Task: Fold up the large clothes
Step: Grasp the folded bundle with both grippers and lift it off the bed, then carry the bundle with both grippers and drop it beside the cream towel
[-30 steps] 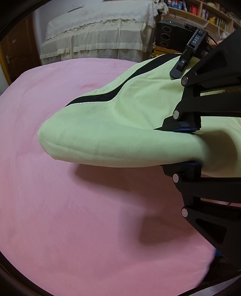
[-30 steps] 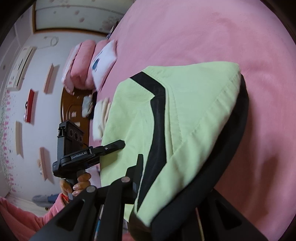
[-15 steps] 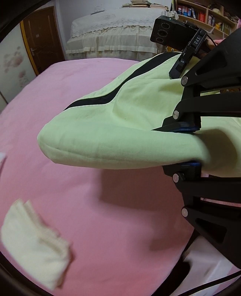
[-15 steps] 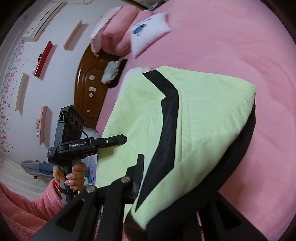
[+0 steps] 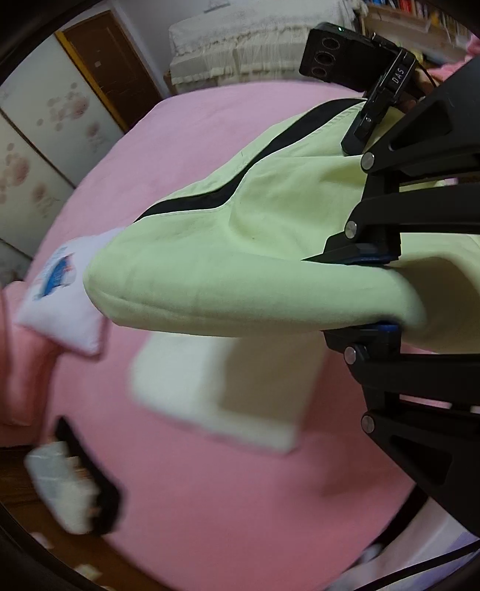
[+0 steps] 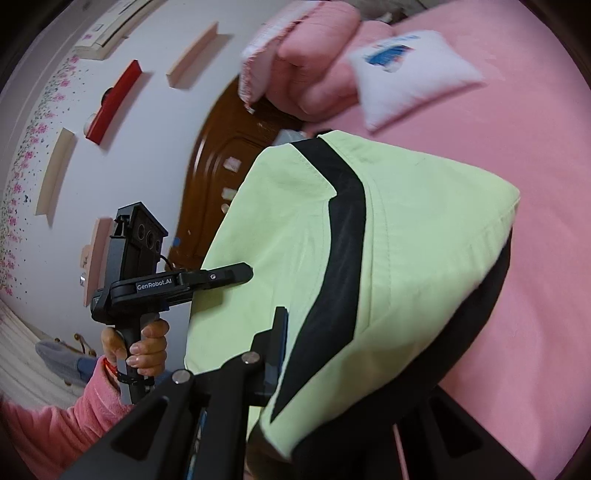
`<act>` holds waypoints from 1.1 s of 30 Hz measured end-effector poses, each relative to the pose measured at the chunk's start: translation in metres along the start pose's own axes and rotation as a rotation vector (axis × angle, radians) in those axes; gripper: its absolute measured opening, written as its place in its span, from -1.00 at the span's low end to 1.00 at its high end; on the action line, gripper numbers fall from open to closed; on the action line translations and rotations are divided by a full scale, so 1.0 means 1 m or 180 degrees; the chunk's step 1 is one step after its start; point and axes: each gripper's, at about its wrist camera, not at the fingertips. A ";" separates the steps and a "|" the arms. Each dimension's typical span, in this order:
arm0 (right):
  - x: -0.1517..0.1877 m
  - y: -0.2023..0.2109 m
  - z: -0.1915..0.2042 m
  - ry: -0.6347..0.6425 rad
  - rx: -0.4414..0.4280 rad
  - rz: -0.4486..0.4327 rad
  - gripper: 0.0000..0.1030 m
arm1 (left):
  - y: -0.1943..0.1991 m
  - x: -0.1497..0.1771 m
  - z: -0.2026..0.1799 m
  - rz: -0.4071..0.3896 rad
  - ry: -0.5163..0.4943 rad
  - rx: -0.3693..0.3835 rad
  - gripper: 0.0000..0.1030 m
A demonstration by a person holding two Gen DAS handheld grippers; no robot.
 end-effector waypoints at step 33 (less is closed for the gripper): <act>0.056 -0.136 -0.135 -0.1202 0.1038 -0.0105 0.24 | -0.175 0.042 0.038 -0.0921 -0.1301 -0.2657 0.24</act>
Point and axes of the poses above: each gripper's, at about its wrist camera, not at the fingertips, and y roughly against the way its jaws point, z to its left, x to its underside, and after that the axes turned 9 degrees about x, right-handed
